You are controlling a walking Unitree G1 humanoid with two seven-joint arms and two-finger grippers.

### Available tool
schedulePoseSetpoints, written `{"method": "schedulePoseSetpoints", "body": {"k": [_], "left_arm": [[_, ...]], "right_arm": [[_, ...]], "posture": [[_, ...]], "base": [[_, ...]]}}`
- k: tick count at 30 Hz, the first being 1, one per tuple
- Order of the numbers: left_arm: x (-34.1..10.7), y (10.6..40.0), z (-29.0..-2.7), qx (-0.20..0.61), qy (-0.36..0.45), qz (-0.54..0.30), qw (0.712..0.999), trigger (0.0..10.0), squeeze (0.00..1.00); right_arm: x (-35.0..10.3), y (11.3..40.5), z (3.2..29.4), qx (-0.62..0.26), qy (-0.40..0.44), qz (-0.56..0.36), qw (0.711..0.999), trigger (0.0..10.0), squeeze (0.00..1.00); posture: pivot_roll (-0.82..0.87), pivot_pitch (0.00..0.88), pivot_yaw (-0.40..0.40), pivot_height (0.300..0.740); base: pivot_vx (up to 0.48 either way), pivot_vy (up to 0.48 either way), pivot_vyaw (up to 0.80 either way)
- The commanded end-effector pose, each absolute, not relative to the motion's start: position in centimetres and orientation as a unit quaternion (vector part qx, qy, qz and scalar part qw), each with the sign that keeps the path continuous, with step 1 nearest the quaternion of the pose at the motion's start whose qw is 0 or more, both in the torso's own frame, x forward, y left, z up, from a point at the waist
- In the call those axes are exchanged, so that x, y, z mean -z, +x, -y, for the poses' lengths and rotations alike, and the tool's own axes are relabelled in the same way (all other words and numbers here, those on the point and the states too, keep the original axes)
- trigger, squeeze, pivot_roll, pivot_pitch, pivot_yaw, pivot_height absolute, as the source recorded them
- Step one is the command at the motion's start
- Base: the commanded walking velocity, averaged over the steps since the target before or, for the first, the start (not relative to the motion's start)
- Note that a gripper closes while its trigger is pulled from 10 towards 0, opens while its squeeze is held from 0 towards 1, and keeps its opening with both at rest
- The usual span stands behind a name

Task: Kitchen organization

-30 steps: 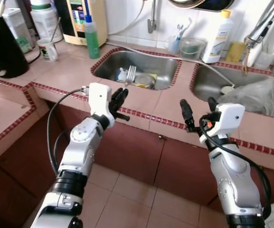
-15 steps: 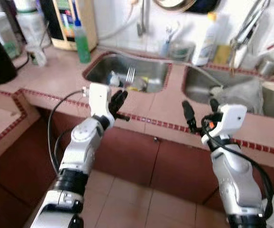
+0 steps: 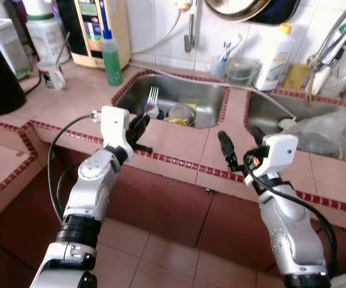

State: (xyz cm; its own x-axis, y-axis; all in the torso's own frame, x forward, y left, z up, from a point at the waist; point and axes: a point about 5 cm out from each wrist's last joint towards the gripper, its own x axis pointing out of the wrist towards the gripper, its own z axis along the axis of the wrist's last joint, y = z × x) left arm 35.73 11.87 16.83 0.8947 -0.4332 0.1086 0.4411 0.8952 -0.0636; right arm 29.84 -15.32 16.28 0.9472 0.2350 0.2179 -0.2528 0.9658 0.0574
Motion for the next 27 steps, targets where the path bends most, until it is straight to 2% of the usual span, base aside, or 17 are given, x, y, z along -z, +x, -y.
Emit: {"method": "schedulePoseSetpoints", "body": {"k": [1, 8, 20, 27], "left_arm": [[-17.15, 35.63, -11.12, 0.237, -0.040, 0.050, 0.969, 10.0, 0.00], [-17.09, 35.54, -11.08, 0.237, -0.040, 0.050, 0.969, 10.0, 0.00], [-17.09, 35.44, -11.21, 0.234, -0.039, 0.051, 0.970, 10.0, 0.00], [-17.14, 35.45, -11.31, 0.234, -0.036, 0.051, 0.970, 10.0, 0.00]], "right_arm": [[-16.40, 29.73, 15.84, -0.117, 0.036, 0.108, 0.987, 10.0, 0.00], [-16.29, 29.93, 15.73, -0.122, 0.036, 0.100, 0.987, 10.0, 0.00], [-16.30, 30.15, 15.47, -0.129, 0.030, 0.101, 0.986, 10.0, 0.00], [-16.46, 30.29, 15.43, -0.130, 0.035, 0.105, 0.985, 10.0, 0.00]], "posture": [[-0.09, 0.000, 0.023, 0.740], [-0.09, 0.000, 0.016, 0.740], [-0.08, 0.000, 0.008, 0.740], [-0.08, 0.000, 0.011, 0.740]], "base": [[0.326, 0.000, 0.00], [0.325, 0.000, 0.00], [0.324, 0.000, -0.69], [0.325, 0.000, 0.00]]}}
